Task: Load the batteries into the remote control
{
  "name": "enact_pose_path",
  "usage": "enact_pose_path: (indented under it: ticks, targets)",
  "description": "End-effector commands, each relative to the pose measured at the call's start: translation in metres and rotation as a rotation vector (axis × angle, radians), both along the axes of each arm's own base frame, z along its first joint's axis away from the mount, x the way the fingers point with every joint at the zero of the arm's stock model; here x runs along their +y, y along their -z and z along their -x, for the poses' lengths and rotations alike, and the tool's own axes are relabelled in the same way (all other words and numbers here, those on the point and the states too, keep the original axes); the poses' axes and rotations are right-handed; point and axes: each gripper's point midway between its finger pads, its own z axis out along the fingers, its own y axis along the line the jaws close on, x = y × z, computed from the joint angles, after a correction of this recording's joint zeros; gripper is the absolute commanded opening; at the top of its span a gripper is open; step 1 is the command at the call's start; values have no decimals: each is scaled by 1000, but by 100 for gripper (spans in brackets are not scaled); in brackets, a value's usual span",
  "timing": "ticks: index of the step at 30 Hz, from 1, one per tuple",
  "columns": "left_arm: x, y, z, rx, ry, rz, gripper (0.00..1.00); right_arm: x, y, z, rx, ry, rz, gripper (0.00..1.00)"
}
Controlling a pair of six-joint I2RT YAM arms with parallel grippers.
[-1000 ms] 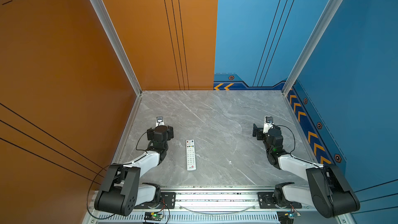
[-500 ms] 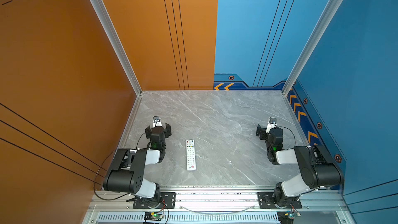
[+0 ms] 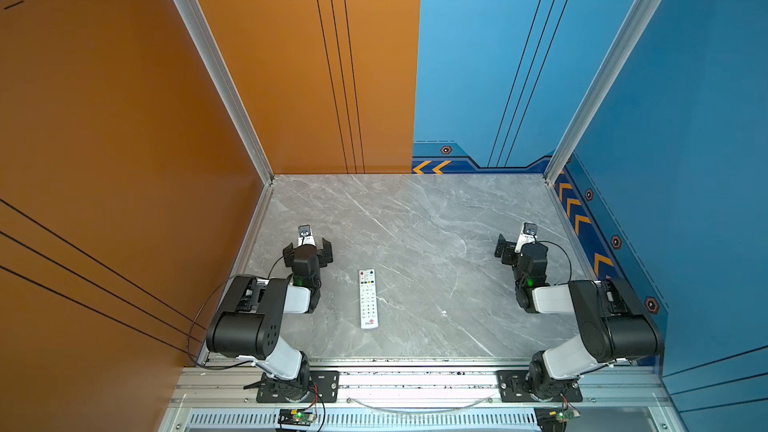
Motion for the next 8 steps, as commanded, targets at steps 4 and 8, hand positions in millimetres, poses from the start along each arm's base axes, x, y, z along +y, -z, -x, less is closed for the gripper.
enact_pose_path:
  ticks: [4,8]
  targets:
    - [-4,-6,-5,-19,17,-11,98,-8,0,2,-5,45,-8,100]
    - [-4,-6,-4,-20,16,-11,98,-12,-1,4,-14,74,-10,100]
